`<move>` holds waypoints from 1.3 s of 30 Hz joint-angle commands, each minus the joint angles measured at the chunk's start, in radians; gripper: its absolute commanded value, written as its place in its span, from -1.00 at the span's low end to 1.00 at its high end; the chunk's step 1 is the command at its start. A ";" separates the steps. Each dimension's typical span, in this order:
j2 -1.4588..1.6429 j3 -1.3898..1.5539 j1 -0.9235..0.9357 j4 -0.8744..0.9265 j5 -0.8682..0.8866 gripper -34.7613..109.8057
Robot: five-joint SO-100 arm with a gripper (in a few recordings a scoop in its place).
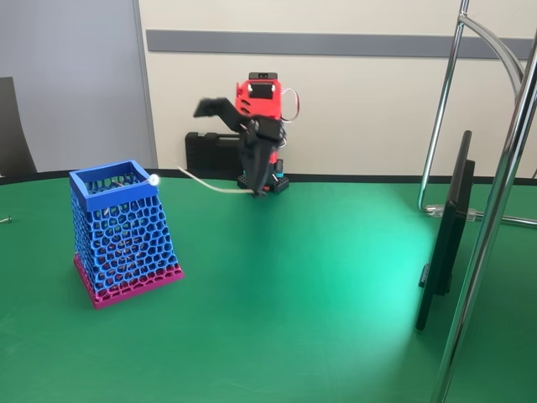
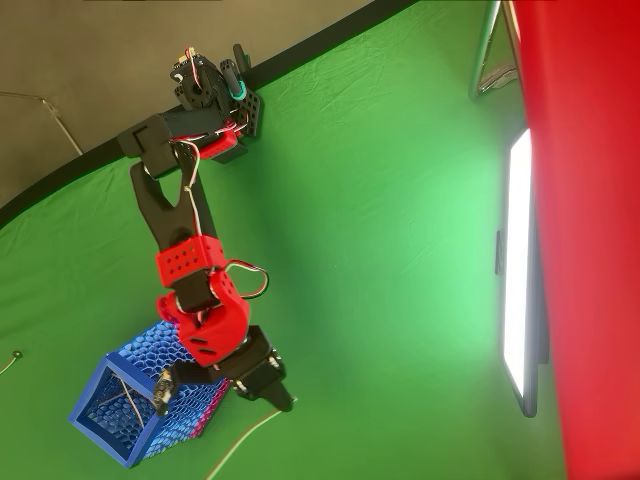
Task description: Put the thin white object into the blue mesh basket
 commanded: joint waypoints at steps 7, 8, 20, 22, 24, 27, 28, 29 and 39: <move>0.143 0.054 0.170 -0.236 0.402 -0.51; 0.144 0.054 0.189 -0.247 0.472 -0.52; 0.163 0.055 0.341 -0.153 1.212 -0.52; 0.175 0.080 0.356 -0.143 1.305 -0.52; 0.196 0.124 0.374 -0.156 1.384 -0.52; 0.256 0.239 0.417 -0.238 1.474 -0.52; 0.281 0.290 0.434 -0.288 1.477 -0.52; 0.305 0.333 0.453 -0.336 1.473 -0.52; 0.517 0.583 0.586 -0.529 1.305 -0.28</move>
